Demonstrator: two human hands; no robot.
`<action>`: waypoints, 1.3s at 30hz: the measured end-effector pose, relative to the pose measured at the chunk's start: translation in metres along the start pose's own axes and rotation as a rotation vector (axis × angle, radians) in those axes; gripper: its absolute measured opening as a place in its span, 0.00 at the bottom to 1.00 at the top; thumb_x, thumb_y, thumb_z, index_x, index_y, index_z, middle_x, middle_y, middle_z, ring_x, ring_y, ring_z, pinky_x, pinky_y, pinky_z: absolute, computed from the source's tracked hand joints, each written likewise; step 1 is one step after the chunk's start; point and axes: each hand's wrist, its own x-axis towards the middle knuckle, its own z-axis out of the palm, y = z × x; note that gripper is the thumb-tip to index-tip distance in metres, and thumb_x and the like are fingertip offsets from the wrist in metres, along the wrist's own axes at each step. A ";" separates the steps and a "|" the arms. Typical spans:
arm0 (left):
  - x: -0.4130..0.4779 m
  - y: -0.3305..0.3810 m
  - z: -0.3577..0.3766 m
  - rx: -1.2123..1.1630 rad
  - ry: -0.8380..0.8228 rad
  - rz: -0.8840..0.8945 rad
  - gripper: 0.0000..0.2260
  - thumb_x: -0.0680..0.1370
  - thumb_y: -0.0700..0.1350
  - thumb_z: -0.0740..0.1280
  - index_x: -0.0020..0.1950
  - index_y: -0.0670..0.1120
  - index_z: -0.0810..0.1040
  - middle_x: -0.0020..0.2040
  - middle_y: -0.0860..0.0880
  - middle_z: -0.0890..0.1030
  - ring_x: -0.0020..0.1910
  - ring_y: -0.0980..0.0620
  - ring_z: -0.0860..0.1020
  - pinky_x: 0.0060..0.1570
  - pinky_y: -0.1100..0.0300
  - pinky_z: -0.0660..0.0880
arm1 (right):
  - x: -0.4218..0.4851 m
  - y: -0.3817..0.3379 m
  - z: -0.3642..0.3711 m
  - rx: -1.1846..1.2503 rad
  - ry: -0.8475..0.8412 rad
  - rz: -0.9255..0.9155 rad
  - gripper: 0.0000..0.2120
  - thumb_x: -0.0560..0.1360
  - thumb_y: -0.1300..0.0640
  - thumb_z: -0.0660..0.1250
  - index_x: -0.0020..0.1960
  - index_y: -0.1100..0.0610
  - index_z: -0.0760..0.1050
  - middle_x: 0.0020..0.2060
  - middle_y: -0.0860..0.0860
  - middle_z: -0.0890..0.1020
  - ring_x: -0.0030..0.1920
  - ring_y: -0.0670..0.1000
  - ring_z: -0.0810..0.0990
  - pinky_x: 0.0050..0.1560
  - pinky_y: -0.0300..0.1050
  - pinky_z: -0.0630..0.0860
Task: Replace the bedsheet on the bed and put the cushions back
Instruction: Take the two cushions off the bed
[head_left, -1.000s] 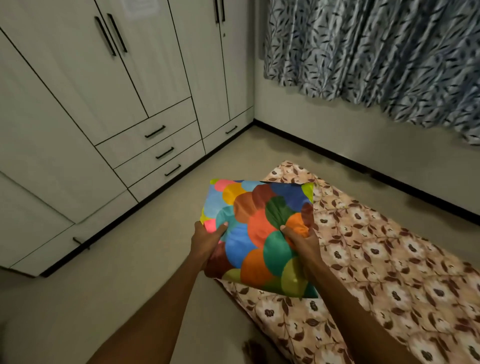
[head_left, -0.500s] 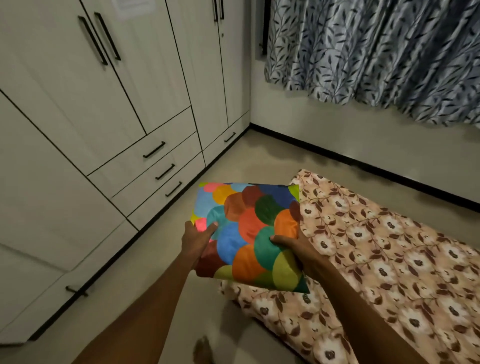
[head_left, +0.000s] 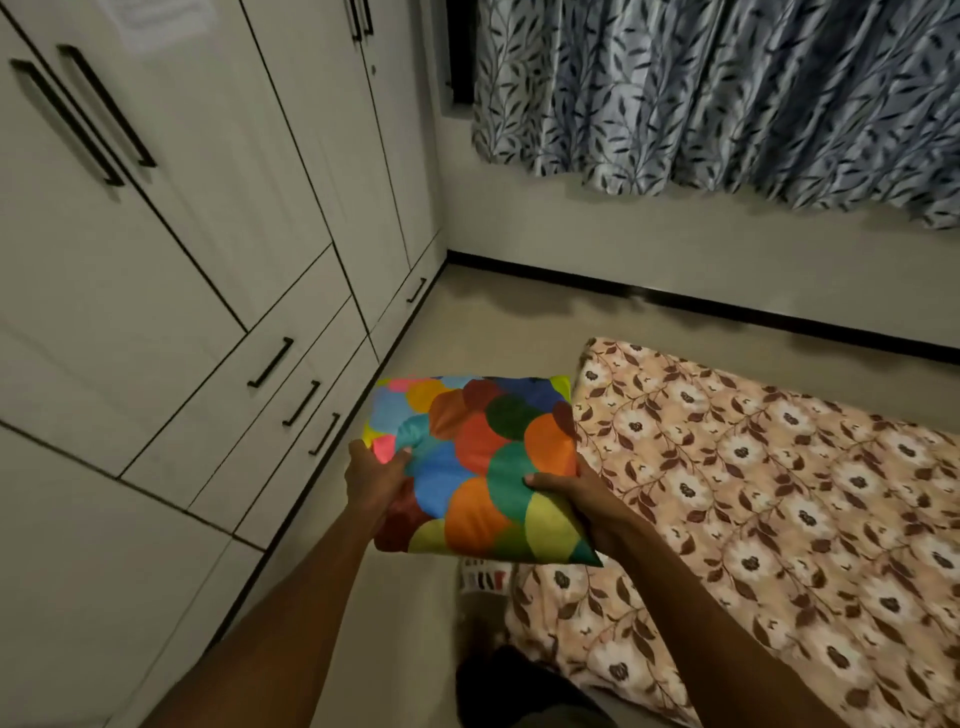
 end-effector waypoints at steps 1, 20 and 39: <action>0.014 0.006 -0.001 0.016 -0.006 -0.003 0.28 0.70 0.53 0.76 0.65 0.43 0.71 0.57 0.43 0.81 0.56 0.40 0.81 0.55 0.46 0.79 | 0.012 -0.003 0.006 0.014 0.016 0.021 0.43 0.61 0.57 0.87 0.72 0.55 0.72 0.60 0.57 0.85 0.59 0.61 0.85 0.63 0.63 0.80; 0.299 0.083 0.051 0.198 -0.157 0.158 0.27 0.76 0.53 0.69 0.70 0.43 0.67 0.60 0.38 0.80 0.58 0.37 0.80 0.58 0.38 0.78 | 0.218 -0.057 0.095 0.228 0.236 0.175 0.38 0.61 0.51 0.87 0.67 0.61 0.79 0.57 0.57 0.87 0.57 0.58 0.86 0.63 0.60 0.81; 0.438 -0.024 0.310 0.467 -1.085 -0.108 0.19 0.78 0.50 0.67 0.70 0.53 0.78 0.63 0.47 0.82 0.62 0.46 0.81 0.68 0.44 0.76 | 0.479 0.027 0.028 -0.415 0.749 0.030 0.27 0.76 0.64 0.70 0.73 0.53 0.70 0.58 0.45 0.79 0.60 0.51 0.79 0.64 0.50 0.75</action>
